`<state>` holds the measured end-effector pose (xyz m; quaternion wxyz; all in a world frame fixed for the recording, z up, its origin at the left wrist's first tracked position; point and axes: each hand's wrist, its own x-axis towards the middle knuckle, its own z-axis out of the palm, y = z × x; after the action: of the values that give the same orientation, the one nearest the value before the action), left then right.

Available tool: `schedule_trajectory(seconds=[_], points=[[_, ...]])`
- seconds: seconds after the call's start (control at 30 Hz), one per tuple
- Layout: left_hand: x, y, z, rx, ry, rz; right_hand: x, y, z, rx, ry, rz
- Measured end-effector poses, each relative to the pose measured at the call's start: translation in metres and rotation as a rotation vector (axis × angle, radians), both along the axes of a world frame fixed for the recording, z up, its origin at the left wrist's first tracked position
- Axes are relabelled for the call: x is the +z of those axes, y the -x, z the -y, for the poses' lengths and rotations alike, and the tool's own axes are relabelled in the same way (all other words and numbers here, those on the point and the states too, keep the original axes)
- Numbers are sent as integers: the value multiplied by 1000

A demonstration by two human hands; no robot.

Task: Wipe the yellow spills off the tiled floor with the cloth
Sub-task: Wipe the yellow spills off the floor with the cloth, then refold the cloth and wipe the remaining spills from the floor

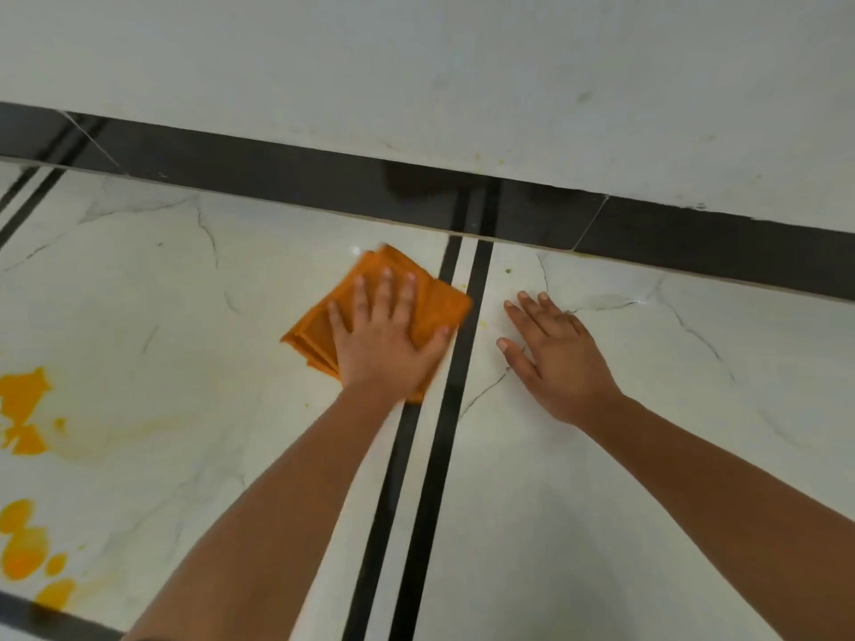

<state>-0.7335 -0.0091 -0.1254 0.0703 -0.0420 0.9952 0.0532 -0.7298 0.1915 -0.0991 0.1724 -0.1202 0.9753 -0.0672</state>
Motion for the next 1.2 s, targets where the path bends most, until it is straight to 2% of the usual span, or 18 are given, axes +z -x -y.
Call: schedule_trajectory(seconds=[0.07,0.13,0.17,0.27,0.3,0.43,0.53,0.67,0.83,1.07,1.2], points=[[0,-46,-10,-263,-14,-9,3,4,5,-3,24,-4],[1,-53,-1,-386,-9,11,5,5,10,-3,39,-11],[-1,-38,4,-364,-7,20,5,5,11,-2,44,-10],[-2,3,13,-76,8,-2,3,4,17,-46,97,-7],[-2,3,12,-43,12,-4,3,4,21,-65,131,-12],[-3,-62,4,-259,-22,-43,8,-4,40,-111,262,-27],[-7,-83,6,-297,-70,-67,9,-12,54,-125,204,-33],[0,-82,9,-204,-247,-88,7,-21,69,-166,225,21],[10,-97,19,-18,-346,-95,23,-31,87,-483,387,157],[78,-176,25,262,-423,166,97,-71,100,-843,661,418],[159,-216,17,508,-534,249,170,-108,105,-872,747,451]])
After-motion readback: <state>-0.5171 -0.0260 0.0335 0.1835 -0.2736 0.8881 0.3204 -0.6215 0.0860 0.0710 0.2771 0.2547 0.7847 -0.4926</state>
